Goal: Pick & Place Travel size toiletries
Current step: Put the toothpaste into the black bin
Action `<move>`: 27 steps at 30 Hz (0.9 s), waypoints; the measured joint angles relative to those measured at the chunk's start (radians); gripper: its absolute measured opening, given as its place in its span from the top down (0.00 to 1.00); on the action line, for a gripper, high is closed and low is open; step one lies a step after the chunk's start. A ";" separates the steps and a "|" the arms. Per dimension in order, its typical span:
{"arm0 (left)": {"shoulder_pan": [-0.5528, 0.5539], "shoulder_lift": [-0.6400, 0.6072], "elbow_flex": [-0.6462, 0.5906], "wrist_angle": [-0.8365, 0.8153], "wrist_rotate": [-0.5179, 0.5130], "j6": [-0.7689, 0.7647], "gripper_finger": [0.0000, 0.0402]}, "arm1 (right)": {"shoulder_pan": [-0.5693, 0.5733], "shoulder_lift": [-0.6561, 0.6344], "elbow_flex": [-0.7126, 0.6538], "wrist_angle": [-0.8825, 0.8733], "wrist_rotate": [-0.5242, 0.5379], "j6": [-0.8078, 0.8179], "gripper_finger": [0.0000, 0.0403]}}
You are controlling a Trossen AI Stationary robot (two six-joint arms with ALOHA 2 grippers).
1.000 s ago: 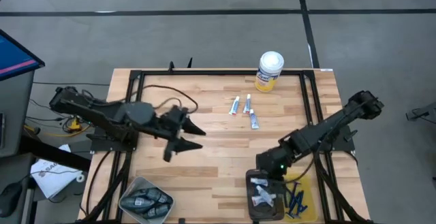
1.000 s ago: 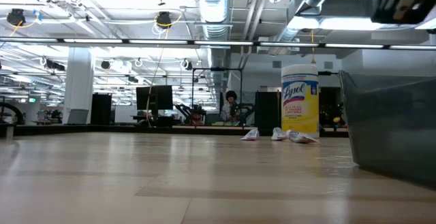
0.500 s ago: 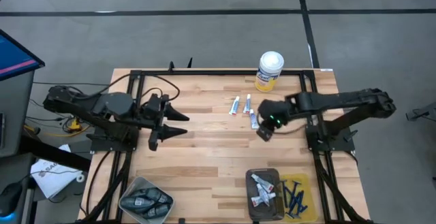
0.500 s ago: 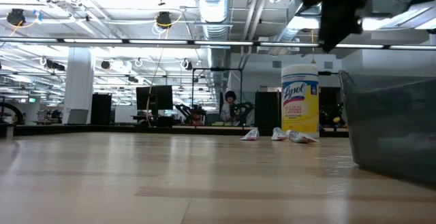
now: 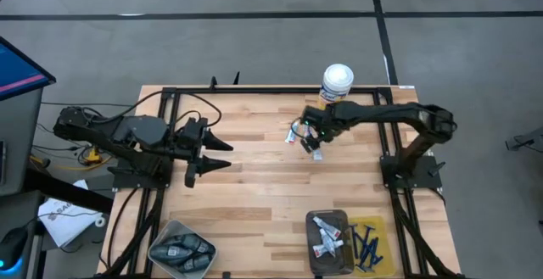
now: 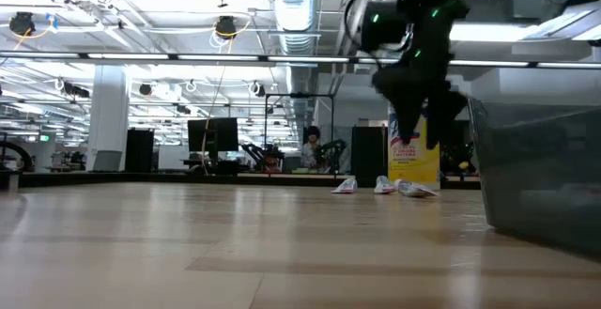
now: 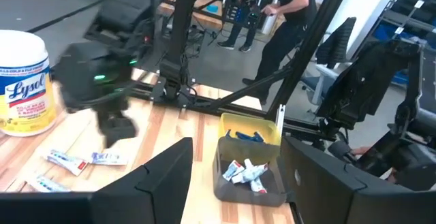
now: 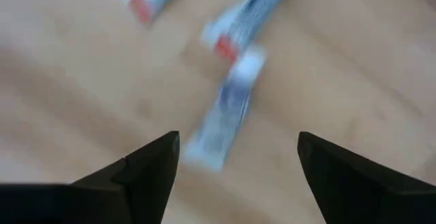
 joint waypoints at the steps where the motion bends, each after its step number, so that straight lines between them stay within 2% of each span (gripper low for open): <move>1: 0.000 0.000 0.000 -0.004 -0.001 0.000 0.46 | -0.018 0.020 0.000 0.031 0.003 0.007 0.28; 9: 0.000 0.001 0.000 -0.016 -0.003 0.000 0.46 | -0.065 0.163 0.000 0.123 0.002 0.025 0.29; 20: 0.000 0.001 0.000 -0.046 -0.002 0.000 0.46 | -0.124 0.244 0.001 0.187 -0.001 -0.002 0.30; 23: 0.000 0.001 0.000 -0.067 -0.002 0.000 0.47 | -0.130 0.244 0.001 0.190 -0.002 -0.002 0.35; 27: 0.000 0.001 0.000 -0.069 -0.002 0.000 0.47 | -0.132 0.244 0.001 0.189 -0.012 -0.005 0.51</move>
